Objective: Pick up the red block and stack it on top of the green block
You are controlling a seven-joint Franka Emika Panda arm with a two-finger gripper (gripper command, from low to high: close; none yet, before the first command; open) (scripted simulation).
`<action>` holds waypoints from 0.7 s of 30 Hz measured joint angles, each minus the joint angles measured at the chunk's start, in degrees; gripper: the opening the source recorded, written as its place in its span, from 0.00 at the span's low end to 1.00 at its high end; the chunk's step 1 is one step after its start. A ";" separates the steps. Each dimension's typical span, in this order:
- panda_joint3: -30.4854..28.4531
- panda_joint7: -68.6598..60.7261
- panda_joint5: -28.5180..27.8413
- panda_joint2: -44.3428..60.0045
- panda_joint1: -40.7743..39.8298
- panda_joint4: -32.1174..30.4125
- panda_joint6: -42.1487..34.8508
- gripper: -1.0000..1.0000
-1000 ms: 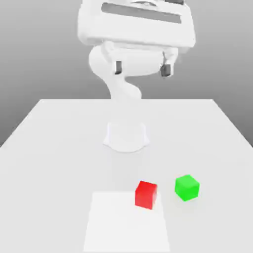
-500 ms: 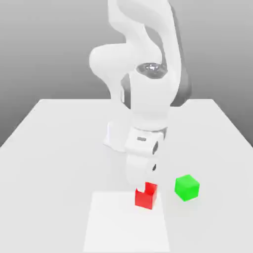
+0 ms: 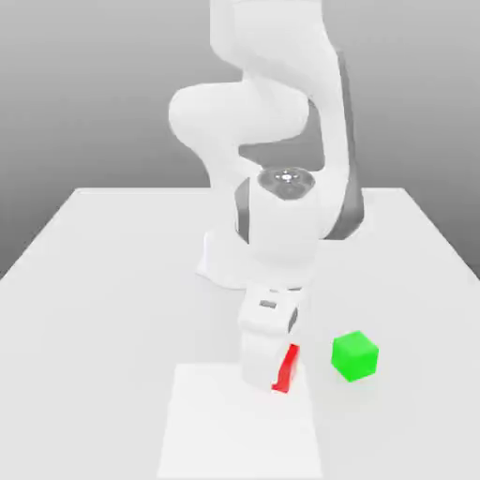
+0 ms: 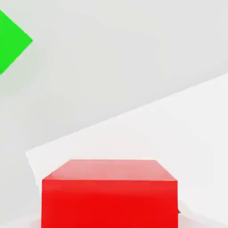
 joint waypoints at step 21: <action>11.66 18.41 -2.45 -2.69 10.01 -0.75 -1.96 1.00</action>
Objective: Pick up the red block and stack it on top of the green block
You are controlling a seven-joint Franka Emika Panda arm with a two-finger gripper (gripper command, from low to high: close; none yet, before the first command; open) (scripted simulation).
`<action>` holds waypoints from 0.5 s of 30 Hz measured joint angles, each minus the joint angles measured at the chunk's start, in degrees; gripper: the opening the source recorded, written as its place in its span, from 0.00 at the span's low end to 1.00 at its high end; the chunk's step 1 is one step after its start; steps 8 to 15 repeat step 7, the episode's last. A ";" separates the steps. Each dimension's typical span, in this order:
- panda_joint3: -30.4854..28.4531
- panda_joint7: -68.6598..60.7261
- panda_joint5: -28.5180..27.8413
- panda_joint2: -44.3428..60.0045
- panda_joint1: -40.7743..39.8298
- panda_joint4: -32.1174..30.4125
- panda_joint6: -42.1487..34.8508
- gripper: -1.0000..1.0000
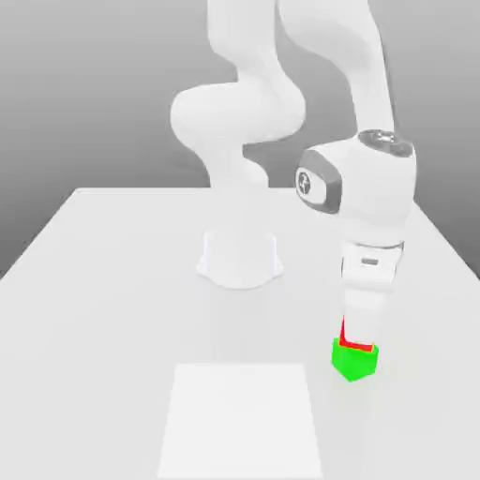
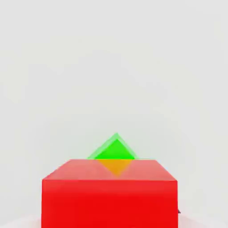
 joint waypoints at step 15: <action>-0.02 -1.28 1.85 -4.54 0.79 -0.18 -4.26 1.00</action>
